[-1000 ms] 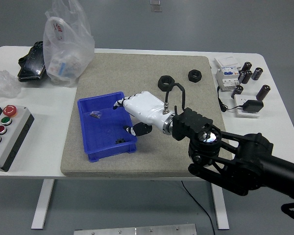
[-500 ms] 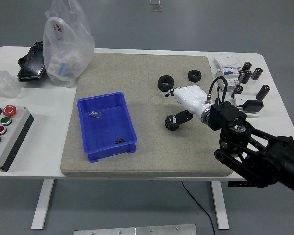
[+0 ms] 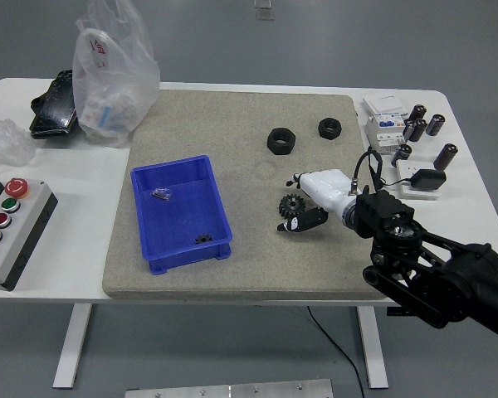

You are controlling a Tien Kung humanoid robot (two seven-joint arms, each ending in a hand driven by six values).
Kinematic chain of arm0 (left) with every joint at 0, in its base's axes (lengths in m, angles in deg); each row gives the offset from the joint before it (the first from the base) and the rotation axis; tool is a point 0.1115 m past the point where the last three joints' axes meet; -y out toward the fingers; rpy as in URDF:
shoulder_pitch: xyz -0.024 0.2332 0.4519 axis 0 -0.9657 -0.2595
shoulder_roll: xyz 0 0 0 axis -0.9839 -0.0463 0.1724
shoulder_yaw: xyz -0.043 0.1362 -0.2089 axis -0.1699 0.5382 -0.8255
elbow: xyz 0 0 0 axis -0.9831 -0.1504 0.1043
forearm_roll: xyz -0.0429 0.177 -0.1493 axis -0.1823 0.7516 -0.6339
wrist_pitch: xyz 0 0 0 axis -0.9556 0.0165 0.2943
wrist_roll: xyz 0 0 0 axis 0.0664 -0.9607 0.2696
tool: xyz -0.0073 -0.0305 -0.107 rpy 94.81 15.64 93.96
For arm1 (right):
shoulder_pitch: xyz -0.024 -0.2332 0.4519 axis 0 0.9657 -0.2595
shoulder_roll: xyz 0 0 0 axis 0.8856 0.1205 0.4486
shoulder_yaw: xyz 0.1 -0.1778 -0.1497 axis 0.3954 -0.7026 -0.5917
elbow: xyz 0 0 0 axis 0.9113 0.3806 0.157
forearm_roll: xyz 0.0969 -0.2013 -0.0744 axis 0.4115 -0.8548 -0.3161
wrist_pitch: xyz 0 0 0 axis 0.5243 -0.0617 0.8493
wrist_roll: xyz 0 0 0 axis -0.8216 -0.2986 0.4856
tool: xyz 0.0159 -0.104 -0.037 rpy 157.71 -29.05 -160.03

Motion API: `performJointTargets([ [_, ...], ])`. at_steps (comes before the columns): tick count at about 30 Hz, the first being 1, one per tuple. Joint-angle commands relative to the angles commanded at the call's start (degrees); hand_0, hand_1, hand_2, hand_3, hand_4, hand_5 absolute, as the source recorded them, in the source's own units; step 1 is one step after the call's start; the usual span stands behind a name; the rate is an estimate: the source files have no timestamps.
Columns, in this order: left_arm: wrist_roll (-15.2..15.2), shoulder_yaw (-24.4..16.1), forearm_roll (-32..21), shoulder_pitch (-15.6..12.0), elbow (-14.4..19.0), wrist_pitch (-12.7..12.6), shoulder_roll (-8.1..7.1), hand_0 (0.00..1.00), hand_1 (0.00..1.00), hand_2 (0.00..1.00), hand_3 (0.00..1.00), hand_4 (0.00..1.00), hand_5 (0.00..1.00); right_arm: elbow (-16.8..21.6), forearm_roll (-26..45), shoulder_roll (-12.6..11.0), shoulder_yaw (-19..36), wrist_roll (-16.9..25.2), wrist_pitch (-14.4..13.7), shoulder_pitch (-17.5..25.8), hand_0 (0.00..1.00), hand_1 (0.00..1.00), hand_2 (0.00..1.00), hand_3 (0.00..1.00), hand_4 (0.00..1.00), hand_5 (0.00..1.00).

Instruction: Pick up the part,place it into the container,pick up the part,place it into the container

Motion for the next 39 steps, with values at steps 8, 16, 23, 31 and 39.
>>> performJointTargets([
  [8, 0.0, 0.1, -0.1, -0.1, 0.0, 0.1, 0.26, 0.682, 0.65, 0.628, 0.654, 0.691, 0.241, -1.5, 0.0, 0.6, -1.4, 0.5, -1.9, 0.1, 0.352, 0.538, 0.529, 0.601, 0.418, 0.16],
  [16, 0.2, 0.0, -0.1, 0.0, 0.0, 0.1, 0.32, 0.682, 0.65, 0.628, 0.654, 0.691, 0.241, -1.6, 0.2, 0.3, -1.5, 1.4, -4.4, -0.1, 0.347, 0.467, 0.349, 0.425, 0.195, 0.002],
  [23, 0.2, -0.1, -0.1, 0.0, 0.0, 0.1, 0.4, 0.682, 0.65, 0.629, 0.653, 0.691, 0.242, 0.6, -0.2, 0.0, -0.7, 2.2, -6.9, -1.2, 0.34, 0.456, 0.314, 0.399, 0.164, 0.002],
  [31, 0.0, 0.0, 0.0, 0.2, 0.0, 0.0, 0.36, 0.682, 0.65, 0.627, 0.653, 0.691, 0.242, 8.7, -2.8, 1.9, -0.6, 2.2, -7.5, -4.9, 0.342, 0.452, 0.304, 0.393, 0.159, 0.002],
  [39, -0.1, 0.2, -0.1, 0.3, 0.0, 0.0, 0.37, 0.682, 0.65, 0.627, 0.652, 0.691, 0.242, 13.6, -0.3, 4.4, -7.5, 5.6, -6.9, -8.0, 0.351, 0.465, 0.32, 0.403, 0.191, 0.002],
])
